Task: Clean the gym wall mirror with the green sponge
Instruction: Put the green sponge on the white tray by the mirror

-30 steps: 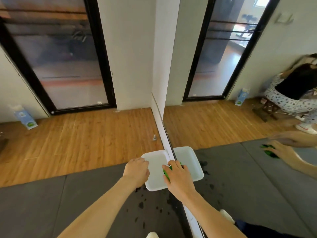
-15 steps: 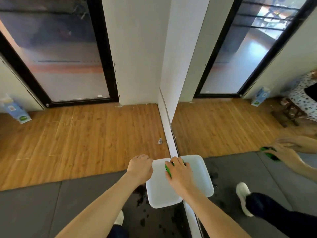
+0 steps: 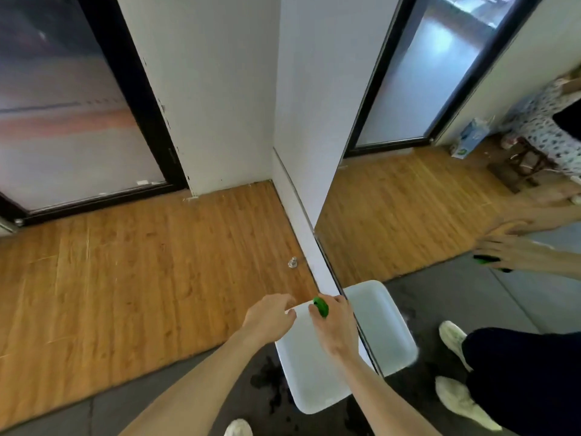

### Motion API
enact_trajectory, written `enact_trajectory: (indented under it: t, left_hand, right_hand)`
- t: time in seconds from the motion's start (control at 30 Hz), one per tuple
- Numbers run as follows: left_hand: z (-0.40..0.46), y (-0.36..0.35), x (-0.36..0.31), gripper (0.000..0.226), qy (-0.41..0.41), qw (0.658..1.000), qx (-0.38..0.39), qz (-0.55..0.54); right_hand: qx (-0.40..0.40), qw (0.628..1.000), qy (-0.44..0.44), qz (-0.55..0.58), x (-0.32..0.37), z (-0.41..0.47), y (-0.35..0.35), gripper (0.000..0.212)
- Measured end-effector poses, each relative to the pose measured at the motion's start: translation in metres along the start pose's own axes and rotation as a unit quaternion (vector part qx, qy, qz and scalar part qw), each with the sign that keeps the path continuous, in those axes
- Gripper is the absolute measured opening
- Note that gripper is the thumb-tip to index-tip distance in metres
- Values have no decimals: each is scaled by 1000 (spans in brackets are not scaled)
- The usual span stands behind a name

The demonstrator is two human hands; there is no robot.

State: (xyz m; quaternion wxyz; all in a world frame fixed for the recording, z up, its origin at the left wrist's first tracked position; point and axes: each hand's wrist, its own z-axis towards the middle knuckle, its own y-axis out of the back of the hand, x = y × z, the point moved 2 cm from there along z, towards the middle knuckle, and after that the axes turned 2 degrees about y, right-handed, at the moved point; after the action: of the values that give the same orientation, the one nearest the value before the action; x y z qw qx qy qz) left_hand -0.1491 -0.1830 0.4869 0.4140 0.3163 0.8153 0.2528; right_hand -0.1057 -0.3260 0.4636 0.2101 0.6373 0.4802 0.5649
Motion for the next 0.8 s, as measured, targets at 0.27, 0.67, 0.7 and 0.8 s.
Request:
enact_trajectory:
  t: [0.27,0.67,0.7,0.8]
  left_hand:
    - [82,-51,14,67,-3,947,161,-279]
    - [170,-147,85,27,113,917,112,-365]
    - [175,-157,92,25,131,903,116,-393]
    - [183,-180,108,17,156,844,123,-498]
  right_hand:
    - [4,925,-210,317,-23,63,-52,21]
    - [62,896,-198,392,-100,84,-149,5]
    - [61,906,-189,374,-109,86,-156,5]
    - [74,901,-186,384,-125,90,-172,9]
